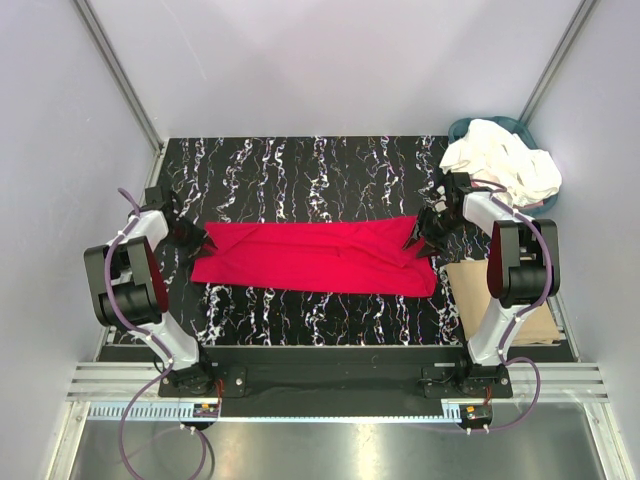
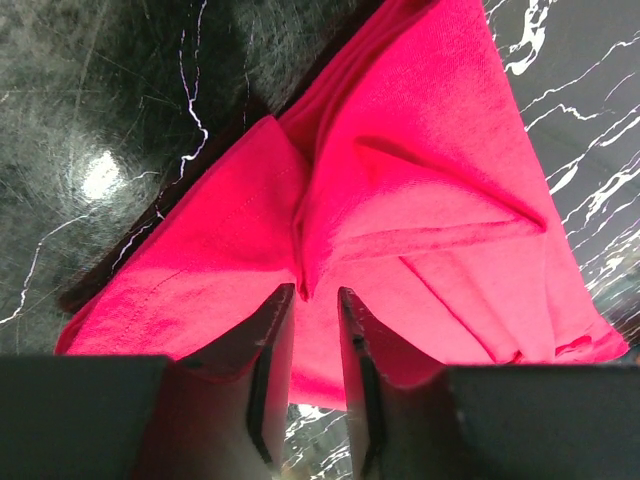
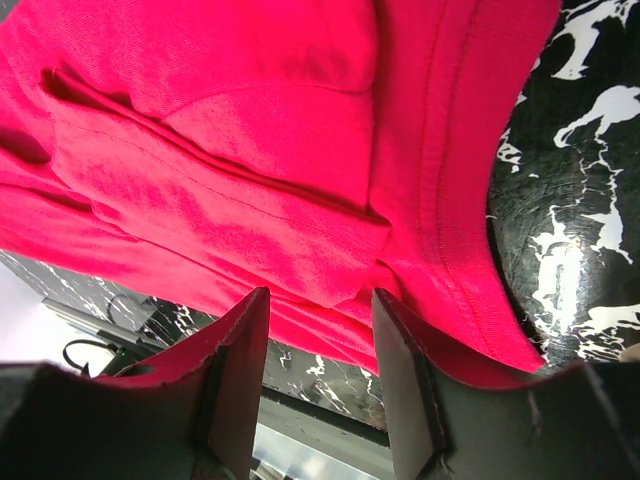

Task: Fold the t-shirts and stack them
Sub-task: Fold the tshirt

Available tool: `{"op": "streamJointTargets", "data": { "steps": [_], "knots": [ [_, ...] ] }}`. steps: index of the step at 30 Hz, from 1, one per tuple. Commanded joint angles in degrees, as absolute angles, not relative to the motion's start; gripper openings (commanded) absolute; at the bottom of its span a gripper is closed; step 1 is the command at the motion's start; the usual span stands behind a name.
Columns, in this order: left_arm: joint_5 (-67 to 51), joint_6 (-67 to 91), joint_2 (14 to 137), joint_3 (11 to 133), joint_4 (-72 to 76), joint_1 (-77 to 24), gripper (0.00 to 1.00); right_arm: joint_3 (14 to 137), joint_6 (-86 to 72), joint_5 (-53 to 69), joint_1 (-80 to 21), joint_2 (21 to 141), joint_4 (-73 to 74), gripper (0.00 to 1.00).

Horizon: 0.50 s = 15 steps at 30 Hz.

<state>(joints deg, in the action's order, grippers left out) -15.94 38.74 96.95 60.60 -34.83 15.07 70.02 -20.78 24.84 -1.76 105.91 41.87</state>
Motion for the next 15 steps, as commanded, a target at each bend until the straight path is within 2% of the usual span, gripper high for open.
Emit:
{"op": "streamJointTargets", "data": {
  "steps": [1, 12, 15],
  "knots": [
    [-15.7, 39.1, 97.3, 60.2, -32.7, 15.2, 0.27, 69.8, -20.1, 25.9, -1.7, 103.3, 41.5, 0.53],
    [-16.6, 40.3, 98.7, 60.0, -32.1, 15.2, 0.27, 68.8, -20.2, 26.3, -1.6, 103.4, 40.9, 0.52],
    [-17.1, 40.6, 99.3, 60.1, -31.6, 15.2, 0.21, 68.8, -20.2, 26.5, -1.7, 103.5, 40.7, 0.52]
  ]
}}
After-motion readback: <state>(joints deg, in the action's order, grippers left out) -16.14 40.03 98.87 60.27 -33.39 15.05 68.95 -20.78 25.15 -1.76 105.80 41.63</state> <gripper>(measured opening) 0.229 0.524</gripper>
